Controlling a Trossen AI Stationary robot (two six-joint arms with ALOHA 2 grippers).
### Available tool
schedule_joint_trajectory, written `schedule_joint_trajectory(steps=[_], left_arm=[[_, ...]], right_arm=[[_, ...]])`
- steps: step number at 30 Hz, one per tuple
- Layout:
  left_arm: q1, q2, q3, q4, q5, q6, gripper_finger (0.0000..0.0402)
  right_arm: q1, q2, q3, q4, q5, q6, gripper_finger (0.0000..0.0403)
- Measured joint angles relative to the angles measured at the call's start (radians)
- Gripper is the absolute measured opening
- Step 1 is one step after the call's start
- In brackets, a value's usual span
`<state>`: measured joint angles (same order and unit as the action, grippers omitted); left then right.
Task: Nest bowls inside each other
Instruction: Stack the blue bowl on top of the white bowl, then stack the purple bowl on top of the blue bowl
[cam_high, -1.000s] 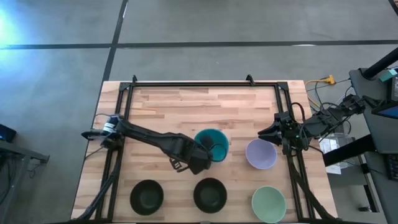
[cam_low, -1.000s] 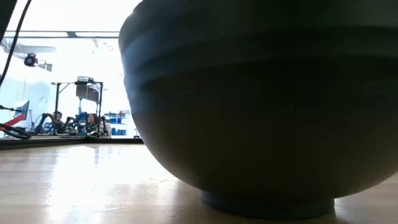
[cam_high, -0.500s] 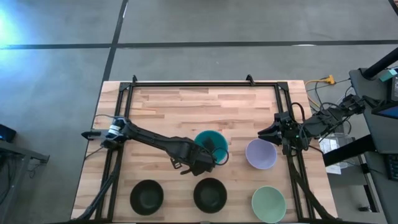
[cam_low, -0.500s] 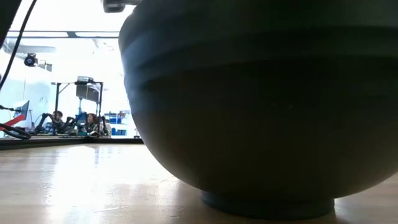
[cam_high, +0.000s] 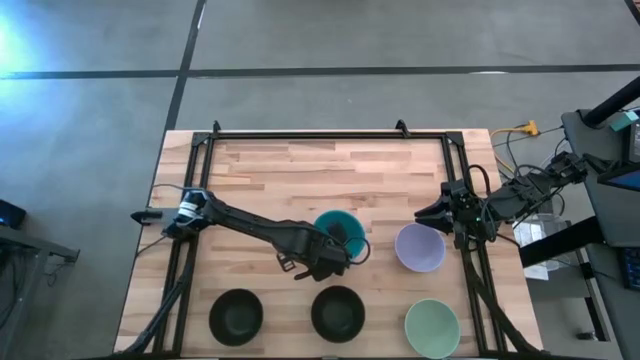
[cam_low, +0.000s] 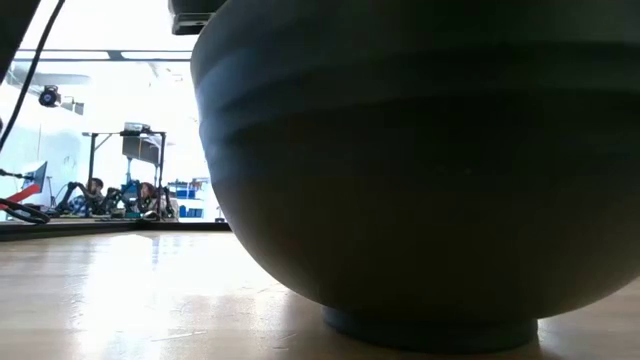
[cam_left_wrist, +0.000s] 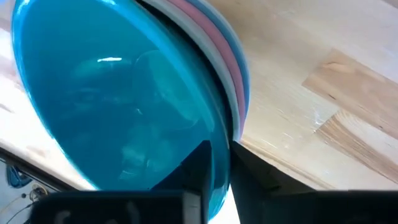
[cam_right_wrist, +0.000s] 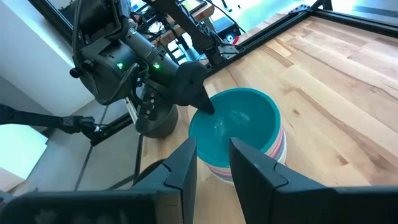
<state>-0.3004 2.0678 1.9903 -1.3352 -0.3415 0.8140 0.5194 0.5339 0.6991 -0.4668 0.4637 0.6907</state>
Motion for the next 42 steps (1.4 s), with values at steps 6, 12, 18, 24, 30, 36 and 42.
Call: schedule_joint_trajectory(steps=[6, 12, 18, 24, 30, 36, 42], left_arm=[[0.005, 0.0, -0.001, 0.017, 0.006, -0.075, 0.0081], [0.006, -0.002, 0.003, 0.017, 0.006, -0.078, 0.0115], [0.006, -0.005, 0.024, -0.013, -0.014, -0.163, 0.0146], [0.009, -0.049, 0.036, -0.034, -0.022, -0.26, 0.0155], [0.035, -0.119, 0.029, -0.035, 0.03, -0.448, 0.0156], [0.094, -0.217, -0.05, 0.064, 0.104, -0.662, 0.0156], [0.117, -0.404, -0.276, 0.297, 0.106, -0.888, 0.0156]], right_arm=[[0.0, 0.0, 0.0, 0.0, 0.0, 0.0, 0.0089], [0.0, 0.0, 0.0, 0.0, -0.002, -0.002, 0.0089], [0.0, 0.0, 0.0, 0.0, -0.002, -0.002, 0.0089], [0.0, 0.0, 0.0, 0.0, -0.002, -0.002, 0.0089], [0.0, 0.0, 0.0, 0.003, -0.002, -0.002, 0.0089], [0.0, 0.007, 0.0, 0.01, 0.001, -0.003, 0.0089], [0.0, 0.054, 0.0, 0.064, 0.005, -0.003, 0.0089]])
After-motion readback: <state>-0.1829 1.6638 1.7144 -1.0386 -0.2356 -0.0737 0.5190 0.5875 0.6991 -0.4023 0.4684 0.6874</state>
